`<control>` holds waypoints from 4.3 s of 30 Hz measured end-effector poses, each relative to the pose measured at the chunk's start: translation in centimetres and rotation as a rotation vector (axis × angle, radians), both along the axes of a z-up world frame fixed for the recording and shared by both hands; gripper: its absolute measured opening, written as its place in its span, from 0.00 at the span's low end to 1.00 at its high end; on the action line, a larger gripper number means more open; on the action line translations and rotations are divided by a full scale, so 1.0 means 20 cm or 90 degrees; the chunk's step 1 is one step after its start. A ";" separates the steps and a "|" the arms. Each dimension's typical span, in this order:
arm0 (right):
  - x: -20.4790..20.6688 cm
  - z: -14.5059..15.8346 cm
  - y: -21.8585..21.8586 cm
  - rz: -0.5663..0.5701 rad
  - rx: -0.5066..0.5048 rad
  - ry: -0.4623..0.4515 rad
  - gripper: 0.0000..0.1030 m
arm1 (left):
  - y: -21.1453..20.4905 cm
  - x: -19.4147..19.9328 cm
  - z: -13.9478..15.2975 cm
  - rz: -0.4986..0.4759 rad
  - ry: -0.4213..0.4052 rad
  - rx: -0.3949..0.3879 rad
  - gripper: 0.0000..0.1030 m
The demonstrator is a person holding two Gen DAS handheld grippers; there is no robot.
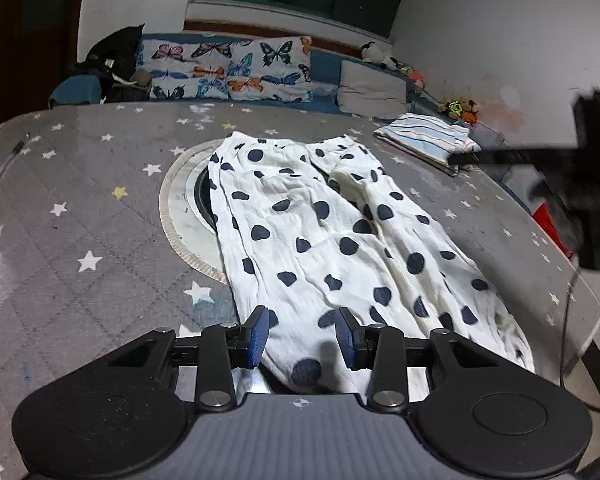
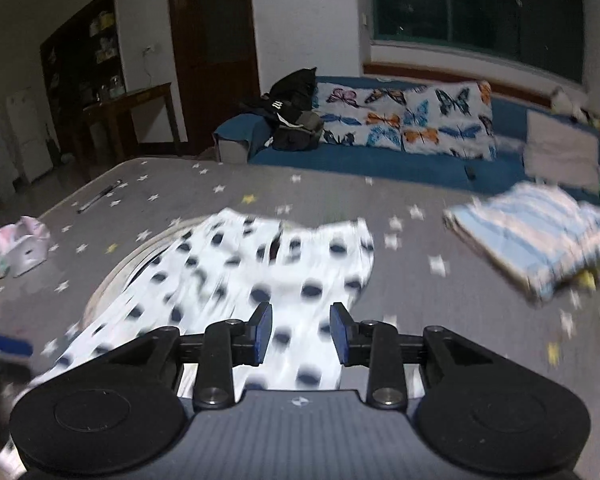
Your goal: Fold clothes
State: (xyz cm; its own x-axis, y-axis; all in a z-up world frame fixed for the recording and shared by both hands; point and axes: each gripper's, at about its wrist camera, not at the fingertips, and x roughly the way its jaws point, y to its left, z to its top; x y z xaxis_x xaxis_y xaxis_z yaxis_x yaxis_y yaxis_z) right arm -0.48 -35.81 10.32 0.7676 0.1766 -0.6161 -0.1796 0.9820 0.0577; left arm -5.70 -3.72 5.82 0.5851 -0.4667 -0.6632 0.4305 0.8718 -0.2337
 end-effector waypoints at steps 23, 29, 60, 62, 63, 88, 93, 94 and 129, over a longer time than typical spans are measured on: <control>1.03 -0.37 -0.23 -0.075 0.078 0.114 0.26 | -0.05 0.34 -0.07 0.039 0.042 0.020 0.42; 0.98 -0.35 -0.23 -0.086 0.027 0.076 0.03 | -0.14 0.55 0.00 0.041 -0.009 0.042 0.42; 0.83 -0.41 -0.07 0.009 -0.066 0.122 0.46 | -0.42 1.46 -0.22 0.103 -0.115 0.166 0.07; 0.84 -0.41 -0.08 0.010 -0.059 0.120 0.48 | -0.33 1.50 -0.20 0.162 -0.119 0.162 0.07; 0.85 -0.41 -0.07 0.010 -0.057 0.119 0.49 | -0.28 1.51 -0.19 0.189 -0.121 0.159 0.08; 0.97 -0.32 -0.11 0.013 -0.089 0.102 0.56 | -0.23 1.52 -0.18 0.128 -0.080 0.171 0.43; 0.91 -0.36 -0.19 0.010 -0.096 0.126 0.56 | -0.30 1.60 -0.24 0.109 -0.071 0.155 0.42; 0.91 -0.38 -0.20 0.007 -0.096 0.130 0.56 | -0.31 1.61 -0.25 0.107 -0.070 0.152 0.42; 0.15 -0.39 -0.09 0.029 -0.071 0.119 0.58 | -0.16 0.46 -0.21 0.035 -0.038 0.069 0.50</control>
State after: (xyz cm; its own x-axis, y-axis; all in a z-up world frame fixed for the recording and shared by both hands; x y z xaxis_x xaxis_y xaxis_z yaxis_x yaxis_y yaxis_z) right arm 2.47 -37.60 2.50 0.6309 0.1302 -0.7648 -0.2196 0.9755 -0.0151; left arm 3.49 -6.97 1.54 0.6476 -0.3601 -0.6715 0.3920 0.9132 -0.1118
